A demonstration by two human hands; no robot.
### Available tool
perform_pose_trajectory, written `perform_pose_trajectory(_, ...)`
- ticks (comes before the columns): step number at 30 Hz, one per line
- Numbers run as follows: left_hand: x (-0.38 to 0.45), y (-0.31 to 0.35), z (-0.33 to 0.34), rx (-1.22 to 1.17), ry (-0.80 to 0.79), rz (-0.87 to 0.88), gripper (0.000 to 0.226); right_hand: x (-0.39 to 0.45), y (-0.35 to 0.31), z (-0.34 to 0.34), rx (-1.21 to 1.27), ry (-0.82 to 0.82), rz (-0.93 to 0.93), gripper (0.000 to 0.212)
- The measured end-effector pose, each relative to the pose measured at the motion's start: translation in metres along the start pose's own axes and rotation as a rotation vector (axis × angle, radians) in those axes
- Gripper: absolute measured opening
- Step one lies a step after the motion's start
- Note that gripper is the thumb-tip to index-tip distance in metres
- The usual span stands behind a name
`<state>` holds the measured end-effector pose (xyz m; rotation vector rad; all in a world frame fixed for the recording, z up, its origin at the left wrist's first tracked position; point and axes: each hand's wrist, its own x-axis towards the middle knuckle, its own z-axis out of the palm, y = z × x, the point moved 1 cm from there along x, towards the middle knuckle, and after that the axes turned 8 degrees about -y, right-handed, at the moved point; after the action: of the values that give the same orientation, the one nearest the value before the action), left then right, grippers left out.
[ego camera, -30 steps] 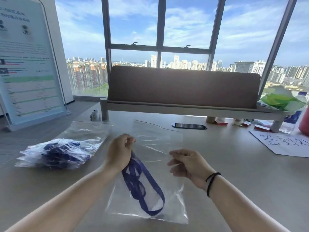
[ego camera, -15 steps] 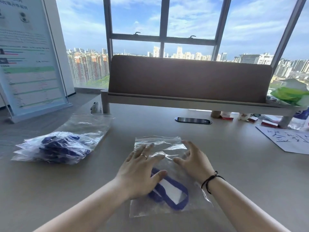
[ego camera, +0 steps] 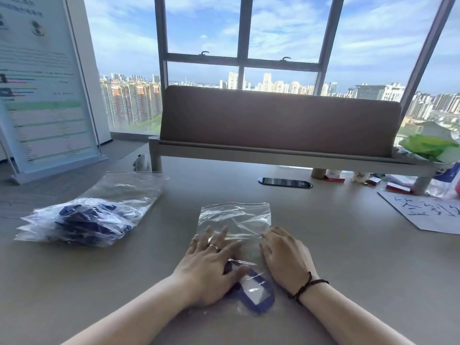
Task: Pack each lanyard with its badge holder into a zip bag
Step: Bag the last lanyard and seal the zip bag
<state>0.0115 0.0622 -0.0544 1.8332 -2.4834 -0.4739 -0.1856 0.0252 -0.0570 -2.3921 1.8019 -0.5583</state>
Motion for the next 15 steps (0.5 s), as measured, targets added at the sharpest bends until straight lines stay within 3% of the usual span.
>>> perform_pose_trajectory(3,0.003,-0.011,-0.010,-0.446,0.251,-0.110,0.058,0.002,0.003,-0.002,0.099,0.041,-0.056,0.035)
perform_pose_trajectory(5,0.010,-0.021,-0.019,-0.650,0.316,-0.200,0.054,0.001,0.000,-0.007,0.173,0.095,-0.089,0.046)
perform_pose_trajectory(9,0.021,-0.034,-0.035,-1.038,0.281,-0.322,0.077,0.000,-0.024,-0.032,0.286,0.220,-0.199,0.051)
perform_pose_trajectory(11,0.021,-0.040,-0.038,-1.299,0.255,-0.365,0.068,0.001,-0.042,-0.050,0.336,0.265,-0.270,0.051)
perform_pose_trajectory(15,0.009,-0.049,-0.052,-1.648,0.059,-0.257,0.056,0.004,-0.072,-0.084,0.505,0.266,-0.336,0.052)
